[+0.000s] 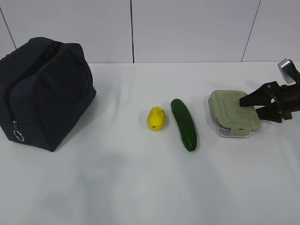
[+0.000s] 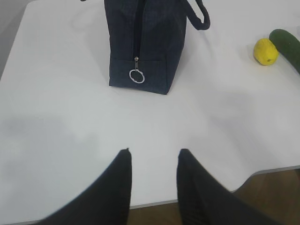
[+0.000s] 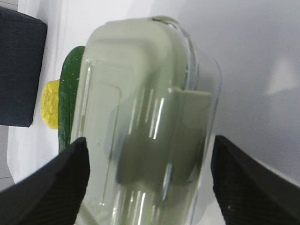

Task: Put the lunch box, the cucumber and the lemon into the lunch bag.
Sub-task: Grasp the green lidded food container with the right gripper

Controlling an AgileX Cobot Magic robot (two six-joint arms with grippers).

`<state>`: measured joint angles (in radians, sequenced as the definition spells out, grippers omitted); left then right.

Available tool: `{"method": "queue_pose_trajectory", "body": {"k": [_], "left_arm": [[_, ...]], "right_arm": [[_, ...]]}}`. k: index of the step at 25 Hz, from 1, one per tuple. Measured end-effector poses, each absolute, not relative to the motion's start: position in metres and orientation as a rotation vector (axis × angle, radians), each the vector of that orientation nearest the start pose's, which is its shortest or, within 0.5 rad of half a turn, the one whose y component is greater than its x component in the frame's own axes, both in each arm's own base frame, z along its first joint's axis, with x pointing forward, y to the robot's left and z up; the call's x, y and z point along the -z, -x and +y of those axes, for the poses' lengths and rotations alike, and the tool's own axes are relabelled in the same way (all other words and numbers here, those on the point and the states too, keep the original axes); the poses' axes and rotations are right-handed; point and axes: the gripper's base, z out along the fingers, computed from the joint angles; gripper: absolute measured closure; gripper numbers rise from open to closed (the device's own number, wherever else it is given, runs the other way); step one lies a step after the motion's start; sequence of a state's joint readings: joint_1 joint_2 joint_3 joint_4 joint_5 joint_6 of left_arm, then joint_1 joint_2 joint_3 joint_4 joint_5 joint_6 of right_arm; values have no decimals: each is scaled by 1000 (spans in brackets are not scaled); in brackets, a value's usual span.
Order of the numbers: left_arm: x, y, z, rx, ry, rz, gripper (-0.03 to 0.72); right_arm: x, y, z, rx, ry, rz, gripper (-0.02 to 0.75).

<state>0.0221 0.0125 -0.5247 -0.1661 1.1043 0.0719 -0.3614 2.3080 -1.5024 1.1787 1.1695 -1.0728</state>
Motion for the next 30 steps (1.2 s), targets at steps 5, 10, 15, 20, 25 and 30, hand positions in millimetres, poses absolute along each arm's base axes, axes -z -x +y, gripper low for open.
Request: {"method": "queue_pose_trajectory", "body": {"k": [5,10,15,20,25,30], "left_arm": [[-282,8,-14,142,-65,2066,454],[-282,8,-14,142,-65,2066,454],[-282,8,-14,142,-65,2066,454],[-282,8,-14,142,-65,2066,454],[-282,8,-14,142,-65,2066,454],[-282,8,-14,142,-65,2066,454]], "right_arm": [[-100,-428,-79,-1247,-3,2443,136],[-96,-429,-78,-1278,-19,2445,138],[-96,-431,-68,-1288,12,2453,139],[-95,-431,-60,-1296,46,2470,140],[-95,-431,-58,-1300,52,2478,141],[-95,-430,-58,-1305,55,2484,176]]}}
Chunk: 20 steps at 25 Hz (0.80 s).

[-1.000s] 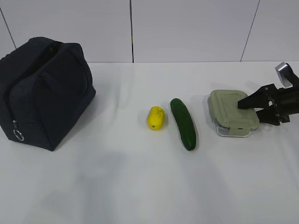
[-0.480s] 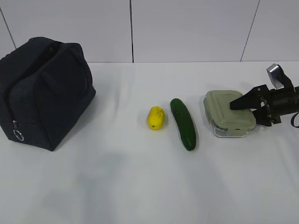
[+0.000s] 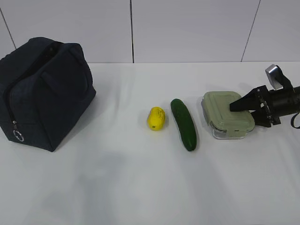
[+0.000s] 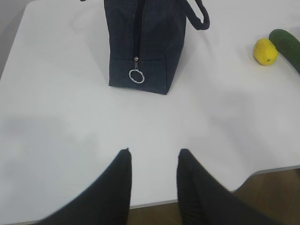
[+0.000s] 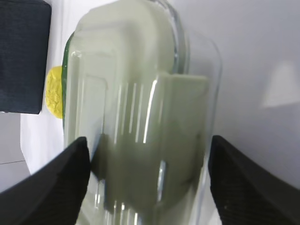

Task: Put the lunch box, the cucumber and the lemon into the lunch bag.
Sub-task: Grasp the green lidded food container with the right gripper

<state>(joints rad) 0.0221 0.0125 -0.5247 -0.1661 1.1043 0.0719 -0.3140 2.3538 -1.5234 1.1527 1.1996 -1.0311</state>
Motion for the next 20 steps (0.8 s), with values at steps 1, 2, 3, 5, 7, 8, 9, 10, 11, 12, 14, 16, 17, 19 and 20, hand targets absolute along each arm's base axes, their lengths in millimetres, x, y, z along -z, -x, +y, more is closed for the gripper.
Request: {"method": "queue_pose_trajectory", "body": {"k": [1,2,3,5,7,8,9,10,11,12,14,16,17,19,20], "left_arm": [[-282,8,-14,142,-65,2066,454],[-282,8,-14,142,-65,2066,454],[-282,8,-14,142,-65,2066,454],[-282,8,-14,142,-65,2066,454],[-282,8,-14,142,-65,2066,454],[-282,8,-14,142,-65,2066,454],[-282,8,-14,142,-65,2066,453],[-282,8,-14,142,-65,2066,454],[-282,8,-14,142,-65,2066,454],[-282,8,-14,142,-65,2066,454],[-282,8,-14,142,-65,2066,454],[-282,8,-14,142,-65,2066,454],[-282,8,-14,142,-65,2066,453],[-282,8,-14,142,-65,2066,453],[-282,8,-14,142,-65,2066,454]], "right_arm": [[-95,-430,-58,-1307,57,2485,194],[-95,-430,-58,-1310,57,2487,215],[-95,-430,-58,-1317,58,2487,232],[-96,-429,-57,-1329,60,2487,269],[-96,-429,-57,-1332,62,2487,291],[-96,-429,-57,-1334,61,2489,298],[-96,-429,-57,-1336,63,2488,306],[-96,-429,-57,-1336,63,2488,312],[-96,-429,-57,-1337,60,2489,321],[-96,-428,-57,-1341,58,2490,329],[-96,-428,-57,-1345,51,2492,344],[-96,-428,-57,-1346,49,2492,354],[-96,-428,-57,-1346,49,2492,356],[-96,-428,-56,-1347,51,2493,356],[-96,-428,-56,-1346,51,2493,357]]}}
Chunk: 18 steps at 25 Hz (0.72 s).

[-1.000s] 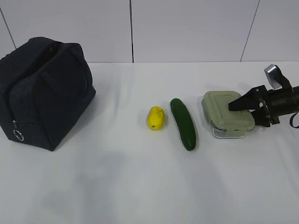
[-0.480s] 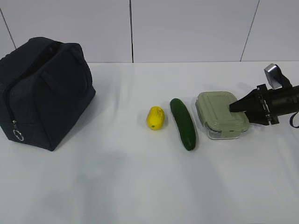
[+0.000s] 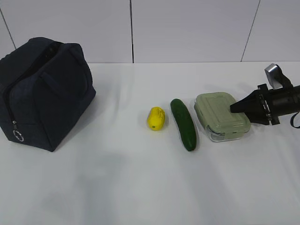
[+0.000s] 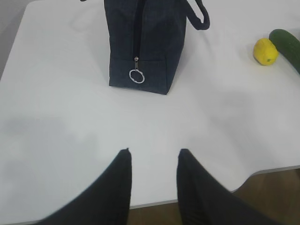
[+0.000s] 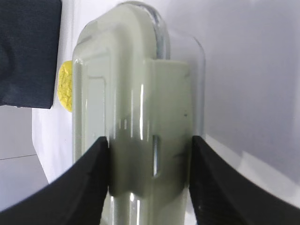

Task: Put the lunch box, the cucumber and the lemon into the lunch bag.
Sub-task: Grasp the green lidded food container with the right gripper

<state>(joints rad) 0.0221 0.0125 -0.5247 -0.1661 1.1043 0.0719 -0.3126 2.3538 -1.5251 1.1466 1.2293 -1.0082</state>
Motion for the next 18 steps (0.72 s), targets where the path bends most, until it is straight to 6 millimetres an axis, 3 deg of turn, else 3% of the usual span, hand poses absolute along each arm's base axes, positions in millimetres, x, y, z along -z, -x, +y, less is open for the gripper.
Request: {"method": "queue_pose_trajectory", "body": {"k": [8,14,18], "left_arm": [[-287,1,-14,154,-59,2070,454],[-305,-45,-13,158,-73,2275,453],[-323,-93,-11,157,-71,2399,445]], "right_arm": [[-97,-428,-56,-1346,48,2495,357],[-97,-428,-57,-1345,46,2500,357],[-97,-428,-57,-1345,48,2503,358]]}}
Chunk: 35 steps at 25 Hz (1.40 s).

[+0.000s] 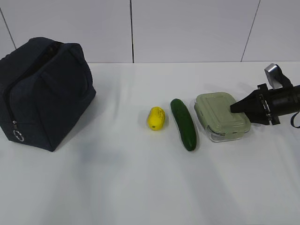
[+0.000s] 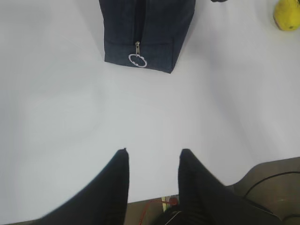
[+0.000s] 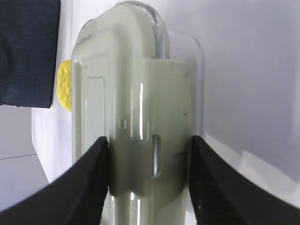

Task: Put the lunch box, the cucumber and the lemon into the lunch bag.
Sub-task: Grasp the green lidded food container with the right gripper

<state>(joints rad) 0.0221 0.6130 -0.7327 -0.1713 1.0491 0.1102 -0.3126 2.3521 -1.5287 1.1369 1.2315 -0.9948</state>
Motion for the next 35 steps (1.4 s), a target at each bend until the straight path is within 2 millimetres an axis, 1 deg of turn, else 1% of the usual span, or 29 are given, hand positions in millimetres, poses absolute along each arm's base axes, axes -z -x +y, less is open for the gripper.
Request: {"method": "queue_pose_trajectory", "body": {"k": [3,8,10,12,13,15,17,19,21,23,26,31,33,35], "left_arm": [[-337,-133,-10,156,-71,2465,420],[-356,-212,-7,133,-114,2529,382],[-359,-243,-7,127,-145,2556,374],[-358,-277,-6,127,-173,2607,368],[-352,-293,-6,131,-183,2642,365],[-348,-322,-5,134,-204,2686,360],[-337,-348,-5,130,-243,2723,359],[-331,-368,-3,111,-272,2734,358],[-324,-382,-1,79,-286,2744,358],[-317,-391,2,40,-303,2759,358],[-309,-396,4,1,-357,2782,358],[-288,-405,4,15,-393,2838,360],[-280,-408,4,24,-400,2857,376],[-271,-411,4,29,-405,2878,417]], "right_arm": [[-97,-429,-57,-1343,50,2503,358],[-97,-428,-57,-1345,45,2514,358],[-98,-428,-57,-1344,50,2517,358],[-98,-427,-57,-1345,53,2521,358],[-98,-427,-57,-1347,54,2521,359],[-98,-427,-57,-1348,54,2521,359],[-98,-427,-57,-1349,56,2521,359],[-98,-427,-57,-1349,55,2521,360],[-98,-427,-57,-1347,58,2522,360],[-98,-427,-57,-1347,58,2522,360],[-98,-427,-57,-1346,60,2524,360],[-98,-427,-57,-1349,61,2524,360],[-98,-427,-57,-1349,61,2524,360],[-98,-427,-57,-1349,61,2524,360]]}}
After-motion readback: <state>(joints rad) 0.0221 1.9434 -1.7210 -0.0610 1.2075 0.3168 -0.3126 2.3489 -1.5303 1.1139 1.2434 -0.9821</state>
